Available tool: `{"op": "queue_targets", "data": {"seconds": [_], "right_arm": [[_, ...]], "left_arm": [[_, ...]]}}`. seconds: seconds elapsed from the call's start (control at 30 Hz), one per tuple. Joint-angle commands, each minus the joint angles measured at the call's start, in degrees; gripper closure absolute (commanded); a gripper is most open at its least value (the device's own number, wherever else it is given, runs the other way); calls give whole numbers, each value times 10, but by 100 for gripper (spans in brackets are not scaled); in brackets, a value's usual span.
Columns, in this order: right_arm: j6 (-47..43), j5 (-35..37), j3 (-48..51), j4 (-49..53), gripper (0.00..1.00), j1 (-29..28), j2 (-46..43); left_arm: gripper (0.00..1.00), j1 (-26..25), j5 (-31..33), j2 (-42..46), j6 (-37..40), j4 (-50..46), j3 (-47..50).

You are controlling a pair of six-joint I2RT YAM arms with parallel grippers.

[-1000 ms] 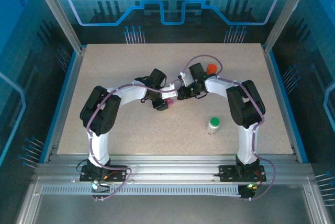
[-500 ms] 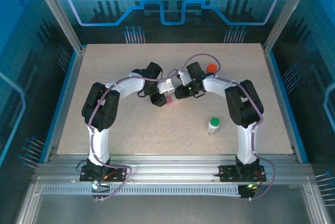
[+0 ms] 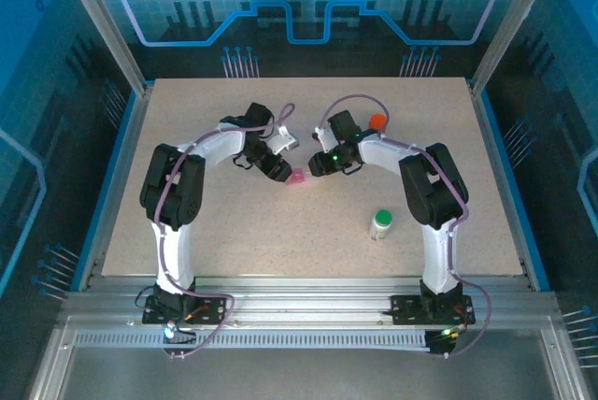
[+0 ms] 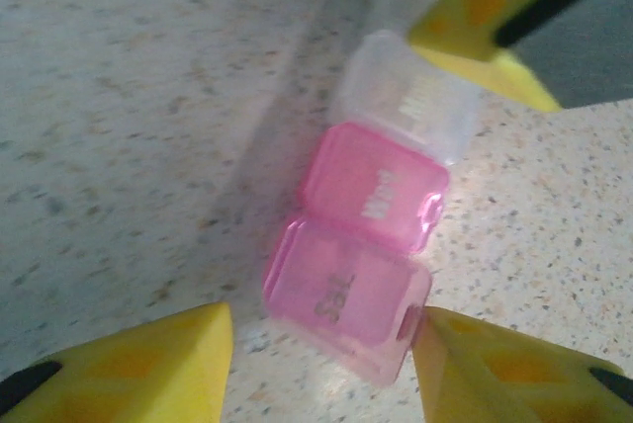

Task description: Sort the pills into containers

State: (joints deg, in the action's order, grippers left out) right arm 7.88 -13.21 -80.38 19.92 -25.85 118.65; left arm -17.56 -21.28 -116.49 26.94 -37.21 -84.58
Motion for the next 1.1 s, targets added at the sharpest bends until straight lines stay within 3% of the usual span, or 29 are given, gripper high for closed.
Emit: {"op": "queue_targets", "data": {"seconds": [0.0, 0.73, 1.07], "right_arm": [[-12, 66, 15, 84, 59, 0, 45], [-12, 78, 17, 76, 59, -5, 42], [-5, 85, 38, 52, 56, -5, 12]], "left_arm": [[45, 11, 2, -1, -27, -1, -19], [41, -10, 120, -49, -66, 21, -41], [41, -9, 108, 61, -93, 95, -7]]}}
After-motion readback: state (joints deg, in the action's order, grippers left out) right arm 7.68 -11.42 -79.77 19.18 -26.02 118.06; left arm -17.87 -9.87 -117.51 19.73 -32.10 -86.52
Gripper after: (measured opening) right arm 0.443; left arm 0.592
